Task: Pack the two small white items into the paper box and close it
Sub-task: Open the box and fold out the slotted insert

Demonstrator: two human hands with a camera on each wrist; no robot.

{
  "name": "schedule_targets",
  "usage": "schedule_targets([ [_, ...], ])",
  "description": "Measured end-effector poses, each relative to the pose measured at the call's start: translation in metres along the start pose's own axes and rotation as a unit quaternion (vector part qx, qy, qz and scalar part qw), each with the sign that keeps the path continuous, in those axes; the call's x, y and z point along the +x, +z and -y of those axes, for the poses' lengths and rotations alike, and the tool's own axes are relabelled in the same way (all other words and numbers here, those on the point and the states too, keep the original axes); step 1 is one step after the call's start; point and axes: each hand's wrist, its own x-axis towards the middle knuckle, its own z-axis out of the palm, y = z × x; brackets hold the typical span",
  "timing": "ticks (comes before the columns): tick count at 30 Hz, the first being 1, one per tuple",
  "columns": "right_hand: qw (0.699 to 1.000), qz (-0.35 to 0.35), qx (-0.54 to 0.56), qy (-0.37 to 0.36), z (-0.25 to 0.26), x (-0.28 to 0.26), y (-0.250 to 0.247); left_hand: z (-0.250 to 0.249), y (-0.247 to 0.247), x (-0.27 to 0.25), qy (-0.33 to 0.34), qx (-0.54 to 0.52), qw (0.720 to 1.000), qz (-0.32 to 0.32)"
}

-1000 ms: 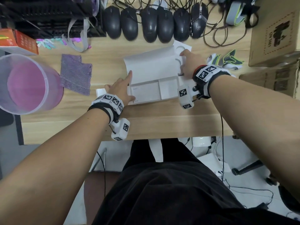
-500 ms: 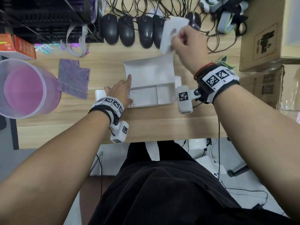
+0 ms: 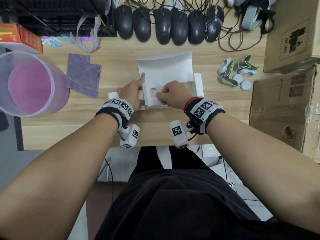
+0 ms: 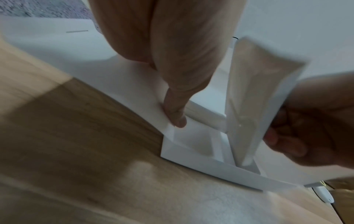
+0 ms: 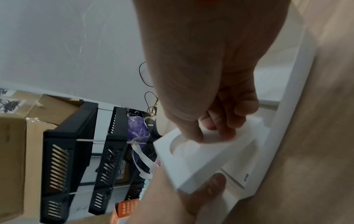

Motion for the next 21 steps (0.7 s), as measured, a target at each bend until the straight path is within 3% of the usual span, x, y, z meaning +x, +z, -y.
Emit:
schedule_targets([
  [12, 0.985, -0.024, -0.158, 0.058, -0.011, 0.024, 0.022, 0.009, 0.0, 0.003, 0.052, 0.021, 0.996, 0.075],
  [21, 0.986, -0.018, -0.143, 0.089, -0.016, 0.026, 0.027, 0.005, 0.005, 0.002, 0.06, 0.028, 0.997, 0.044],
])
